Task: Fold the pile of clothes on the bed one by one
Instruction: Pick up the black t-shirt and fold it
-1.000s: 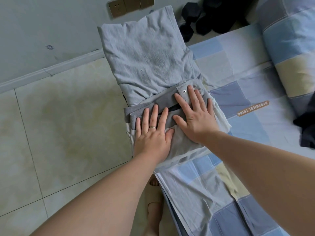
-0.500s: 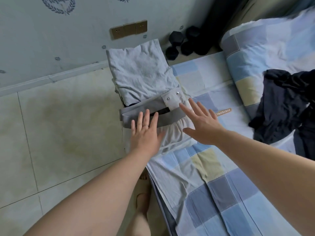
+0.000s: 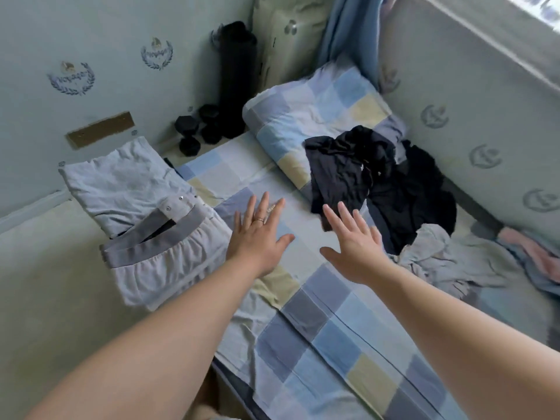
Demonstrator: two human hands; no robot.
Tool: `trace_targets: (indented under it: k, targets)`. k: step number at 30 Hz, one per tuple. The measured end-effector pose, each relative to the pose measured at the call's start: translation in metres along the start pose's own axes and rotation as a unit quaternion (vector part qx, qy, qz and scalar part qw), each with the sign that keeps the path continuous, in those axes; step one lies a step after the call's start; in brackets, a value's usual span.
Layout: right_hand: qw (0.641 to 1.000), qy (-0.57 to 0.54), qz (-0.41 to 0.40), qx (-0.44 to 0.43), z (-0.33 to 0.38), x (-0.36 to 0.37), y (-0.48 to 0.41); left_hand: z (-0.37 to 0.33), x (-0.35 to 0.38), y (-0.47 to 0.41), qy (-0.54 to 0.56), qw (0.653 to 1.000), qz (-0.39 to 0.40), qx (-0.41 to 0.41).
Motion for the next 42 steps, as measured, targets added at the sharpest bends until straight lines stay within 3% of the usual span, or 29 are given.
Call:
trace_targets:
  k: [7, 13, 22, 28, 36, 42]
  targets:
    - [0.991, -0.088, -0.059, 0.081, -0.132, 0.004, 0.098, -0.147, 0.018, -0.001, -0.105, 0.988, 0.052, 0.101]
    - [0.978, -0.132, -0.076, 0.144, -0.237, 0.034, 0.172, -0.259, 0.056, -0.007, -0.235, 0.948, 0.097, 0.190]
    - [0.939, -0.228, -0.094, 0.241, -0.334, 0.085, 0.193, -0.369, 0.140, -0.064, -0.243, 0.920, 0.158, 0.262]
    - [0.927, -0.259, -0.066, 0.262, -0.378, 0.131, 0.070, -0.341, 0.187, -0.195, -0.209, 0.930, 0.180, 0.243]
    - [0.935, -0.263, 0.013, 0.236, -0.416, 0.197, -0.182, -0.204, 0.274, -0.430, -0.268, 0.929, 0.201, 0.157]
    - [0.945, -0.247, 0.020, 0.214, -0.435, 0.212, -0.311, -0.133, 0.289, -0.537, -0.378, 0.910, 0.128, 0.117]
Point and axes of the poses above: each hand's wrist, its own y-axis away from the middle knuckle, its own x-axis out of the palm, z = x × y, the point moved 3 cm from there along -y, towards the middle knuckle, and after that the axes turned 11 degrees about z, right-handed, at the moved point
